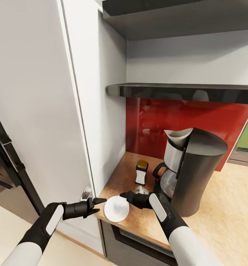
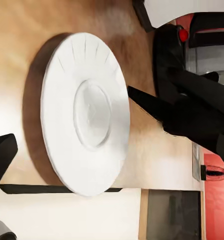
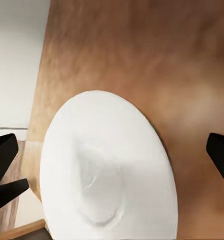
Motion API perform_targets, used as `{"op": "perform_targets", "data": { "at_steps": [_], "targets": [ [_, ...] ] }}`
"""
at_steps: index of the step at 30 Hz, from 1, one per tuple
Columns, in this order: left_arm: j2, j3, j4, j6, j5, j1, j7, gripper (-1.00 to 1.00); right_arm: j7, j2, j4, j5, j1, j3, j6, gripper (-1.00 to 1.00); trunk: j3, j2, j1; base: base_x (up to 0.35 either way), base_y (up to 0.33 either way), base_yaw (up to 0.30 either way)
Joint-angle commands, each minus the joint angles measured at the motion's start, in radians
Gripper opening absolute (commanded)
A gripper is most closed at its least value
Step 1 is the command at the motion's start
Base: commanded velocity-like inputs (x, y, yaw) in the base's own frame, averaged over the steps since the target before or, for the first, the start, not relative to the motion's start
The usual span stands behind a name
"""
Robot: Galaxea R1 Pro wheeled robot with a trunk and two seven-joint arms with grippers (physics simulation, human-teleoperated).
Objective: Set up a coffee station on the kitchen countertop: keep the coffee maker on the countertop, move the bottle of coffee from the kitchen shelf to the counter next to the coffee maker, place a paper coffee filter on top of the coffee maker, put the saucer next to the coffee maker with the coffee cup on the saucer, and place the electric kettle next to the coffee maker.
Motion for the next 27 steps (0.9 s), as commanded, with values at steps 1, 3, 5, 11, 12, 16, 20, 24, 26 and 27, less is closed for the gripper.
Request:
{"op": "perform_targets", "data": {
  "at_steps": [1,3,5,11,12,16,20,24,26,27],
  "targets": [
    [0.000,0.002,0.000,0.004,-0.003,-0.001,-0.005,1.00,0.003,0.000,0.001,0.012,-0.001,0.000,0.003,1.00,-0.002,-0.002,0.001,0.153,0.000,0.000],
    [0.000,0.002,0.000,0.004,-0.003,-0.001,-0.005,1.00,0.003,0.000,0.003,0.083,-0.001,0.000,0.003,1.00,-0.002,-0.002,0.001,0.085,0.000,0.000],
    [0.000,0.002,0.000,0.004,-0.002,-0.001,-0.004,1.00,0.002,0.000,0.004,0.083,-0.001,0.000,0.003,1.00,-0.002,-0.002,0.001,0.035,0.000,0.000],
    [-0.001,0.002,0.001,0.004,-0.006,0.000,-0.004,1.00,0.001,0.000,0.006,0.083,-0.001,0.000,0.003,1.00,-0.002,-0.002,0.001,0.008,0.000,0.000],
    [-0.002,0.002,0.002,0.004,-0.007,0.001,-0.004,1.00,0.001,0.000,0.006,0.083,-0.001,0.000,0.003,1.00,-0.002,-0.002,0.001,0.002,0.000,0.000],
    [-0.012,0.002,0.002,0.003,-0.012,0.017,-0.003,1.00,0.001,0.000,0.007,0.083,-0.001,0.000,0.003,1.00,-0.002,-0.002,0.001,0.000,0.000,0.000],
    [-0.034,-0.001,0.002,0.002,-0.014,0.026,0.004,1.00,0.001,0.000,0.008,0.083,-0.001,0.000,0.003,1.00,-0.002,-0.002,0.001,0.000,0.000,0.000],
    [-0.044,-0.001,0.002,0.004,-0.012,0.028,0.026,1.00,0.003,0.000,0.009,0.083,-0.001,0.001,0.003,1.00,-0.002,-0.002,0.001,0.000,0.000,0.000],
    [-0.045,-0.001,0.002,0.004,-0.012,0.028,0.027,1.00,0.005,0.000,0.009,0.083,-0.001,0.001,0.004,1.00,-0.002,-0.002,0.001,0.000,0.000,0.000],
    [-0.045,-0.001,0.002,0.004,-0.012,0.028,0.027,1.00,0.005,0.000,0.009,0.083,-0.001,0.001,0.004,1.00,-0.002,-0.002,0.001,0.000,0.000,0.000]
  ]
}}
